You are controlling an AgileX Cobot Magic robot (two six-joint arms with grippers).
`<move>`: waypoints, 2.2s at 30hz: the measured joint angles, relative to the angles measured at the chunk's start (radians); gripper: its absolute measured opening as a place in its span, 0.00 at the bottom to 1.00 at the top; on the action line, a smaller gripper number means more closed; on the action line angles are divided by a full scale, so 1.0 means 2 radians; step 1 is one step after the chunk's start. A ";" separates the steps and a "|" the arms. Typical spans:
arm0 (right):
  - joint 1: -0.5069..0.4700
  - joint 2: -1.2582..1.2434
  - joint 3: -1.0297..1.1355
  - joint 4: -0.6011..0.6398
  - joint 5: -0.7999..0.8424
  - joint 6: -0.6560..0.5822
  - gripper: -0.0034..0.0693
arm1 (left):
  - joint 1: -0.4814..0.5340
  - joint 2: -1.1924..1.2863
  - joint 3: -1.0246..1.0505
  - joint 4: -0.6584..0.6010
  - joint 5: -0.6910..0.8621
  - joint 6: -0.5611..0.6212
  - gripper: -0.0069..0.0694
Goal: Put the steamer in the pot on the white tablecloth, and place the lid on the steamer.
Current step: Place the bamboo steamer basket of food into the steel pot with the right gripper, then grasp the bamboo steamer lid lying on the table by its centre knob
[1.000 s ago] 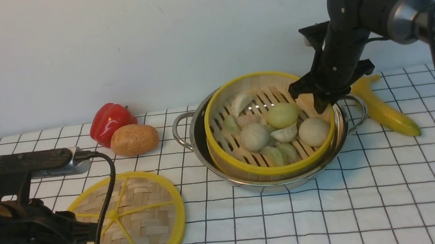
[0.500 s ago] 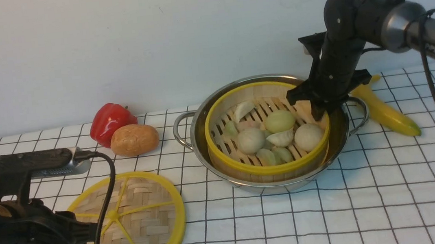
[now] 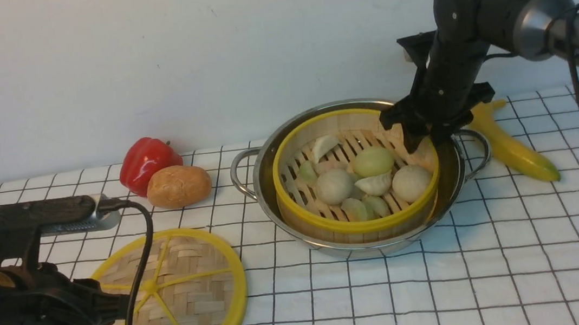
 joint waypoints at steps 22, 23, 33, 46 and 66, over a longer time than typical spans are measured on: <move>0.000 -0.367 0.000 0.103 -0.001 -0.068 0.50 | 0.000 0.109 -0.001 -0.026 -0.134 0.004 0.41; 0.000 -0.401 -0.001 0.116 -0.001 -0.079 0.47 | 0.000 0.117 -0.001 -0.028 -0.135 0.004 0.41; 0.000 -0.575 0.074 0.124 -0.002 -0.131 0.19 | -0.033 0.145 -0.030 -0.051 -0.148 0.045 0.41; 0.000 -0.685 0.242 0.109 0.002 -0.147 0.03 | -0.045 0.166 -0.063 -0.029 -0.104 0.062 0.41; 0.000 -0.684 0.252 0.136 0.003 -0.144 0.04 | -0.045 0.215 -0.066 0.000 -0.117 0.048 0.41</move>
